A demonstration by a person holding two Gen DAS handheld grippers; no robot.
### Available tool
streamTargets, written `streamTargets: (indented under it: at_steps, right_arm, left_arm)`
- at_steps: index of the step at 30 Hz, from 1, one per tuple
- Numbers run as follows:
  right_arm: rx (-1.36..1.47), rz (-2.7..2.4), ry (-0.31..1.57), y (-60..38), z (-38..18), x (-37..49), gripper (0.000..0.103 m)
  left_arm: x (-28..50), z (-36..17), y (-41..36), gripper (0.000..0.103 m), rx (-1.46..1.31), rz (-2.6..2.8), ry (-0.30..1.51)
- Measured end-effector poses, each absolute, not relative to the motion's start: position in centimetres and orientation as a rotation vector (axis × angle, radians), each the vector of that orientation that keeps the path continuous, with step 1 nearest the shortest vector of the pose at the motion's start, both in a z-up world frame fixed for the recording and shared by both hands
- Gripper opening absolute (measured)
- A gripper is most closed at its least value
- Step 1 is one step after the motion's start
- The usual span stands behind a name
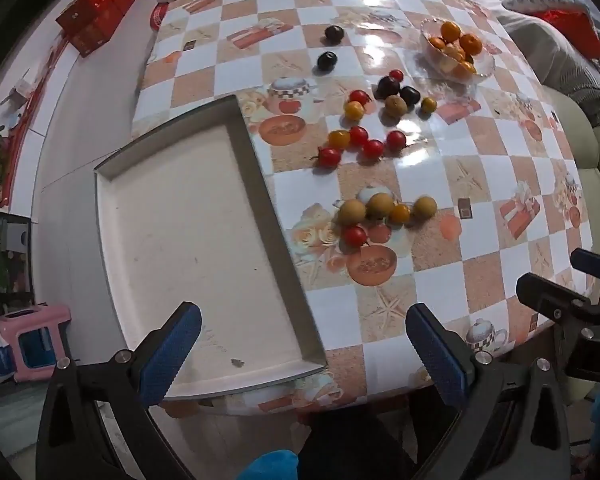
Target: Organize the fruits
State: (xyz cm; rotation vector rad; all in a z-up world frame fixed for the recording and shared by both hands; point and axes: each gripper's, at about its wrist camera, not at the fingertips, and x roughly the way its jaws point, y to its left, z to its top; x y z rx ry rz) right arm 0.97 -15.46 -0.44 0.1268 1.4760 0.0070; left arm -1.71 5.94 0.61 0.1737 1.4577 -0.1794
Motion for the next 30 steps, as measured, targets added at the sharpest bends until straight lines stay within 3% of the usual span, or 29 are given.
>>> streamTargets:
  at_steps: [30]
  right_arm:
    - [0.121,0.010,1.477,-13.7,0.5,0.6,0.103]
  left_arm:
    - [-2.8,1.4,7.2,0.103,0.165,-0.194,1.440]
